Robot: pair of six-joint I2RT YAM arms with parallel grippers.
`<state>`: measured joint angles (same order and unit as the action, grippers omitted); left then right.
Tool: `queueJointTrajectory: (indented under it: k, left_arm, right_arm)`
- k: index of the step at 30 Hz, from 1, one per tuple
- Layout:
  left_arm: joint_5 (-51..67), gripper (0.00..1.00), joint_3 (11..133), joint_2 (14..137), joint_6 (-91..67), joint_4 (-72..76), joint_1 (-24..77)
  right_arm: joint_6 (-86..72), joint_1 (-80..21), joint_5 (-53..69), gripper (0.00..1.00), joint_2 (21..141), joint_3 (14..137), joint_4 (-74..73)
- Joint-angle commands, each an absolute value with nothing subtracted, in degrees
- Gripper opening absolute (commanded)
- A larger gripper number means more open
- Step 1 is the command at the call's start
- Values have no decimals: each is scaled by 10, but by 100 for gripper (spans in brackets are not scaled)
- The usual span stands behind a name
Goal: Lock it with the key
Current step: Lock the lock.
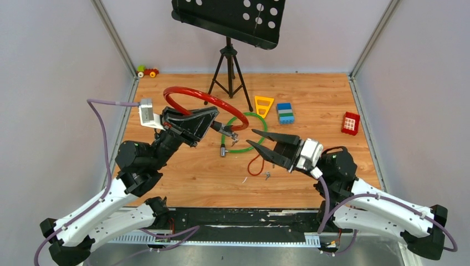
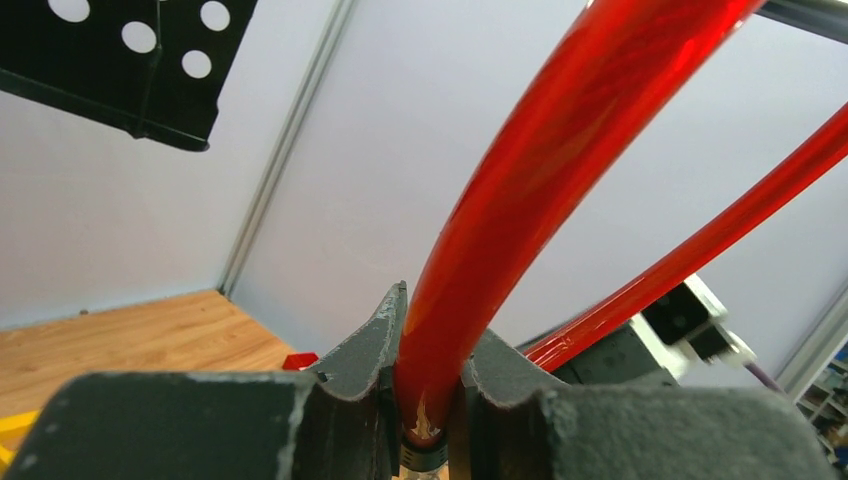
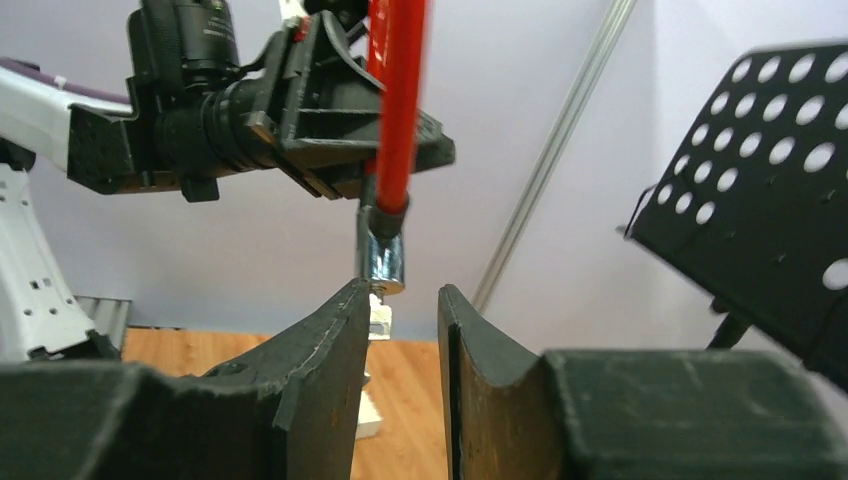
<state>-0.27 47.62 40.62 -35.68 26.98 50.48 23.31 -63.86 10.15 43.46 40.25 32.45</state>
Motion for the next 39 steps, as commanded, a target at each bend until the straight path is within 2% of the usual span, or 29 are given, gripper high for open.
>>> queueJointTrajectory:
  k: [1, 4, 9, 15, 23, 32, 39]
  left_arm:
    - [23, 0, 489, 406, -367, 333, 505]
    - [36, 0, 491, 408, -367, 336, 505]
    - [46, 0, 491, 410, -368, 344, 505]
    - [54, 0, 494, 413, -368, 346, 505]
    - [62, 0, 492, 417, -375, 352, 505]
    - [61, 0, 491, 418, -376, 354, 505]
    - [54, 0, 490, 416, -378, 353, 505]
  right_arm:
    - [51, -564, 185, 33, 450, 446, 275]
    - [-46, -514, 253, 38, 462, 461, 270]
    - [-125, -480, 297, 45, 479, 477, 266]
    - [-205, -462, 363, 47, 499, 468, 342]
    - [-211, -461, 362, 46, 532, 479, 348]
    - [-212, -461, 371, 35, 548, 487, 359]
    - [-208, -462, 393, 13, 557, 493, 363]
